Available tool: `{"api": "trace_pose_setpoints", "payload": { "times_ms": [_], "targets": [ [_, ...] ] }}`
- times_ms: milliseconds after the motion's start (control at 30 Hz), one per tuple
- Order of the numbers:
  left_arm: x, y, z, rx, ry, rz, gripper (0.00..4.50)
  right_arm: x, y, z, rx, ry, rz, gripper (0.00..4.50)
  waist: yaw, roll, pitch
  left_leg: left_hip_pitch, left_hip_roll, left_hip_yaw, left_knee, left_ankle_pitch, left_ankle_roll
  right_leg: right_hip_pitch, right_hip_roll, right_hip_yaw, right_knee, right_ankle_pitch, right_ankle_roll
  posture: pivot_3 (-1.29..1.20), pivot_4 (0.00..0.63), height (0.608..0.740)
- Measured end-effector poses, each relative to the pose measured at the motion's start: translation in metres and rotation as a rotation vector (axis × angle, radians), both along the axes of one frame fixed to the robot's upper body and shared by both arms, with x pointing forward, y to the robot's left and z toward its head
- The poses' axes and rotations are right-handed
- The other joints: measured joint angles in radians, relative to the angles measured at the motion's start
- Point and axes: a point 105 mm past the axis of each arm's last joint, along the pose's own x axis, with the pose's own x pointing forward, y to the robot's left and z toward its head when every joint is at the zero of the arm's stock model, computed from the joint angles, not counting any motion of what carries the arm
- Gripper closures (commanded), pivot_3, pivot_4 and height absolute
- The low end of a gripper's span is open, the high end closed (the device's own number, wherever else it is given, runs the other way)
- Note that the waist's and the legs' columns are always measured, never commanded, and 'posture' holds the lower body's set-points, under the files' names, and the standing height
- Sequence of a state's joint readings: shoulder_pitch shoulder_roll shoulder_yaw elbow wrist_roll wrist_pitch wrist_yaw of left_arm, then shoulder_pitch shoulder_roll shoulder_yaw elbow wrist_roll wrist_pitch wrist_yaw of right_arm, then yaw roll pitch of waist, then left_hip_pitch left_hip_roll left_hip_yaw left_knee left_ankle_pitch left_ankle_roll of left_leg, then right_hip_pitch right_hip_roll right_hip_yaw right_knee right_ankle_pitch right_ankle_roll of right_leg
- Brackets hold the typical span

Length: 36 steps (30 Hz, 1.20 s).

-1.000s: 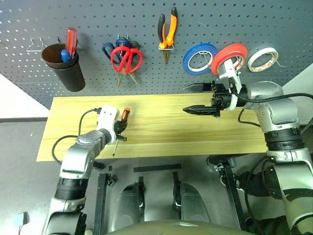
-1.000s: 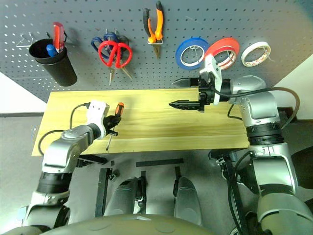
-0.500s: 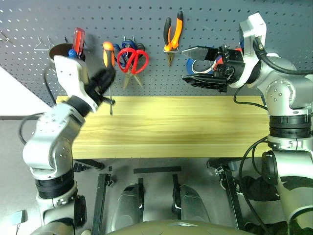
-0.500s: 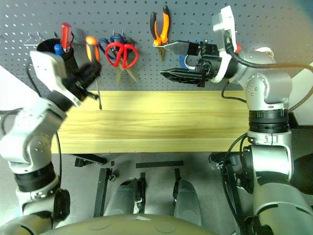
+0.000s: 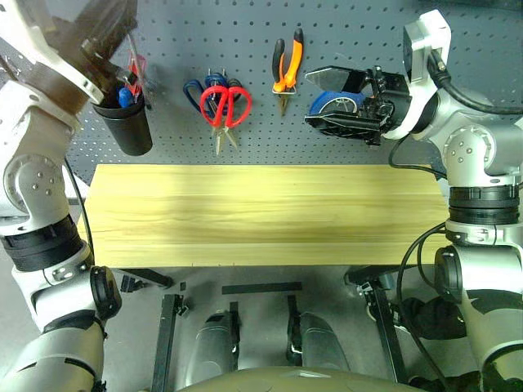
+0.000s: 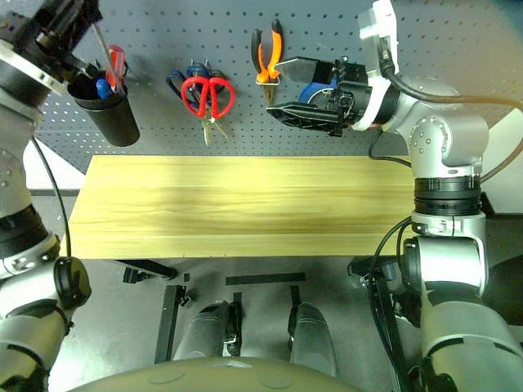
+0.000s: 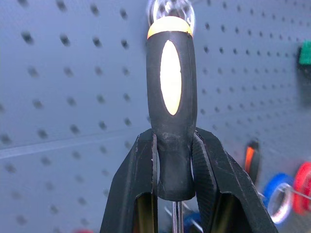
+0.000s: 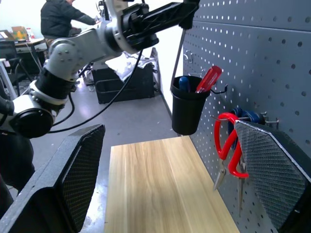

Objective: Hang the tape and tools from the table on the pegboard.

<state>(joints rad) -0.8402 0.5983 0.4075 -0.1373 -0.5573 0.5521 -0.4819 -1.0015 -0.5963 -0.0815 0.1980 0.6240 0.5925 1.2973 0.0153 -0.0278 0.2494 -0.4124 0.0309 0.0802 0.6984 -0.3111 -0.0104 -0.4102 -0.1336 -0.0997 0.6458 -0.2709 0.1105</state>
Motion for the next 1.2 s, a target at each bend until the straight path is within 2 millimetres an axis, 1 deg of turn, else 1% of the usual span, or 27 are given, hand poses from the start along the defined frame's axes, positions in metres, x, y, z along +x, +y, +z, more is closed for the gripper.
{"api": "trace_pose_setpoints", "payload": {
  "times_ms": [133, 333, 467, 633, 800, 1000, 1100, 1200],
  "targets": [
    [0.007, 0.012, -0.003, 0.003, -0.003, 0.038, 3.88, 0.000, -0.002, 0.001, -0.003, 0.000, -0.007, 0.00, -0.001, -0.001, -0.007, 0.000, 0.000, 0.000, 0.000, 0.000, 0.000, 0.000, 0.000, 0.000, 0.000, 0.000, 0.000, 0.07, 0.085, 0.732],
    [0.010, 0.018, -0.003, 0.034, -0.031, 0.063, 3.88, 0.003, -0.002, 0.002, 0.002, 0.006, -0.025, 0.00, 0.000, -0.001, -0.016, 0.000, 0.000, 0.000, 0.000, 0.000, 0.000, 0.000, 0.000, 0.000, 0.000, 0.000, 0.000, 0.08, 0.084, 0.732],
    [0.018, 0.032, -0.007, 0.047, -0.027, 0.117, 3.88, 0.003, -0.002, 0.002, 0.004, 0.007, -0.032, 0.00, -0.001, -0.001, -0.024, 0.000, 0.000, 0.001, 0.000, 0.000, 0.000, 0.000, 0.000, 0.000, 0.001, 0.000, 0.000, 0.07, 0.084, 0.732],
    [0.024, 0.041, -0.009, 0.056, -0.035, 0.164, 3.88, 0.004, -0.002, 0.002, 0.005, 0.009, -0.039, 0.00, -0.001, -0.001, -0.026, 0.000, 0.000, 0.001, 0.001, 0.000, 0.000, 0.000, 0.000, 0.000, 0.001, 0.000, 0.000, 0.07, 0.086, 0.732],
    [0.034, 0.052, -0.021, 0.090, -0.029, 0.231, 3.88, 0.004, -0.002, 0.001, 0.001, 0.010, -0.042, 0.00, -0.002, -0.001, -0.027, 0.000, 0.000, 0.001, 0.001, 0.000, 0.000, 0.000, 0.000, 0.000, 0.001, 0.000, 0.000, 0.06, 0.090, 0.732],
    [0.047, 0.062, -0.043, 0.141, 0.014, 0.294, 3.88, 0.004, -0.003, -0.001, -0.005, 0.010, -0.049, 0.00, -0.003, -0.001, -0.030, 0.000, 0.000, 0.001, 0.001, 0.000, 0.000, 0.000, 0.000, 0.000, 0.002, 0.000, 0.000, 0.05, 0.091, 0.732],
    [0.052, 0.065, -0.053, 0.132, 0.030, 0.313, 3.88, 0.005, -0.005, -0.001, -0.012, 0.008, -0.063, 0.00, -0.003, -0.001, -0.030, 0.000, 0.000, 0.001, 0.001, 0.000, 0.000, -0.001, 0.000, 0.000, 0.002, 0.000, 0.000, 0.05, 0.093, 0.732],
    [0.054, 0.067, -0.057, 0.121, 0.027, 0.325, 2.82, 0.004, -0.005, -0.002, -0.019, 0.005, -0.068, 0.00, -0.003, -0.002, -0.032, 0.000, 0.000, 0.001, 0.001, 0.000, 0.000, 0.000, 0.000, 0.000, 0.002, 0.000, 0.000, 0.05, 0.093, 0.732]
  ]
}}
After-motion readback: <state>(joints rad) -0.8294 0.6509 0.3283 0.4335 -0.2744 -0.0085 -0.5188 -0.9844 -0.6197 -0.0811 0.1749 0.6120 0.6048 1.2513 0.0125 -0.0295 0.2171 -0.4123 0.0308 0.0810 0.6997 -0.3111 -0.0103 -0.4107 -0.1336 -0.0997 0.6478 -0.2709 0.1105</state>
